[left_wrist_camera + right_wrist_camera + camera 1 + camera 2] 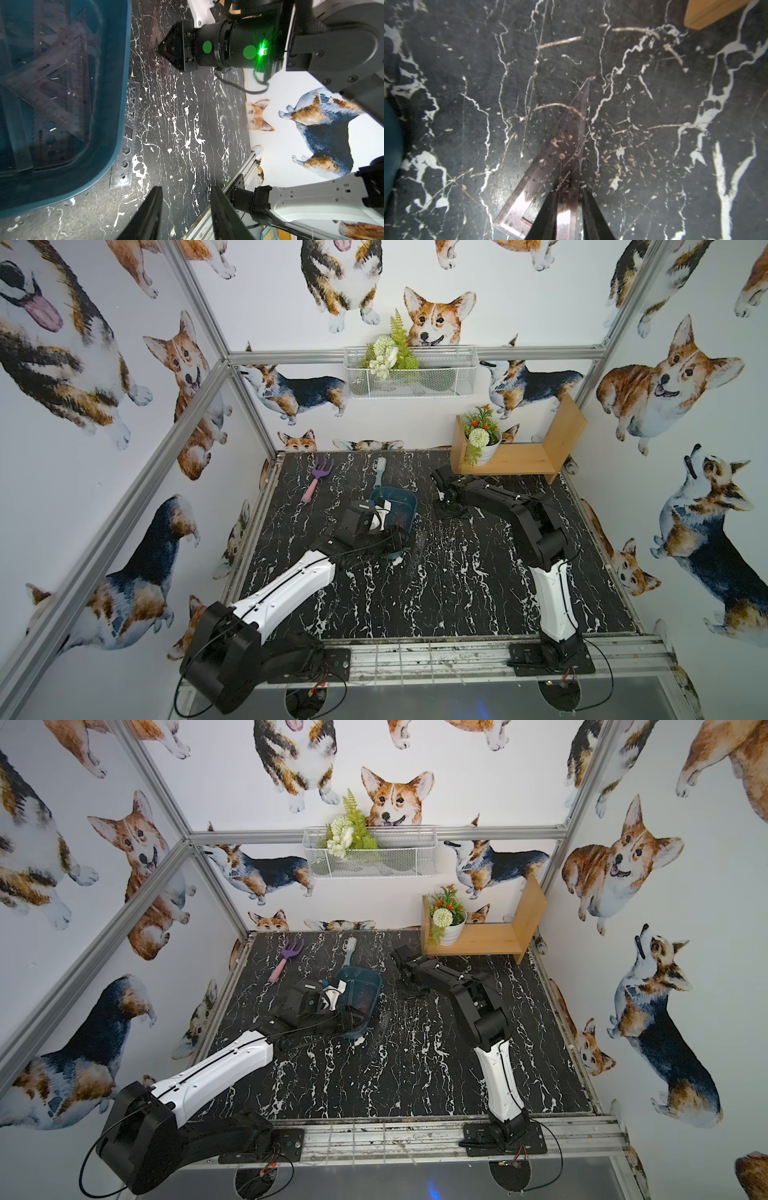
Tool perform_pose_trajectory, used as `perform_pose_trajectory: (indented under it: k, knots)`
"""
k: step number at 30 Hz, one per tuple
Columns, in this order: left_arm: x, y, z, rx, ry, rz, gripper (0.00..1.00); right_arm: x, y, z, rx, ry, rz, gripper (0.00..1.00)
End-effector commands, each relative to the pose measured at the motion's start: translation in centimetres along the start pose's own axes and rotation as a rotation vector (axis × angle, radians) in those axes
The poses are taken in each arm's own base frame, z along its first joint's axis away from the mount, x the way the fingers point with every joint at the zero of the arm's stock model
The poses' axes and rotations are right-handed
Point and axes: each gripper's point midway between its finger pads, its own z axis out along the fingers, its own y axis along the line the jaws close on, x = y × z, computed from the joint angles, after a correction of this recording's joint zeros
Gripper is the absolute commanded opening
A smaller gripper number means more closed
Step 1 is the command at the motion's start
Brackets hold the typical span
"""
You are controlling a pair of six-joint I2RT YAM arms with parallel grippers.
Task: Put the scattered rulers into the storage box
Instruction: Pick up the ruler from the center of the board.
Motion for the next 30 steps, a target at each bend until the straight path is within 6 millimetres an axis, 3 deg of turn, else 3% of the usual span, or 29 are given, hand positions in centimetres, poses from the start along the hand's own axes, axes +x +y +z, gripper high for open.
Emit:
perform_pose_trajectory:
  k: [1,14,25,30]
  knots:
    - [-0.3,-0.6,0.1,0.024,-0.009,0.023,0.44,1.7,-0.2,0.5,-0.006,0.051,-0.003,0.22]
    - [-0.2,-1.8,2.0,0.026,0.012,0.048,0.44,6.0,-2.1,0.8,-0.019,0.092,0.028,0.16]
    - [-0.2,-4.1,6.6,0.023,0.044,0.084,0.43,8.6,-4.1,-0.2,-0.012,0.103,0.061,0.16]
    - [0.9,-5.1,8.5,0.038,0.072,0.092,0.42,11.3,-4.4,-1.0,-0.029,0.119,0.088,0.16]
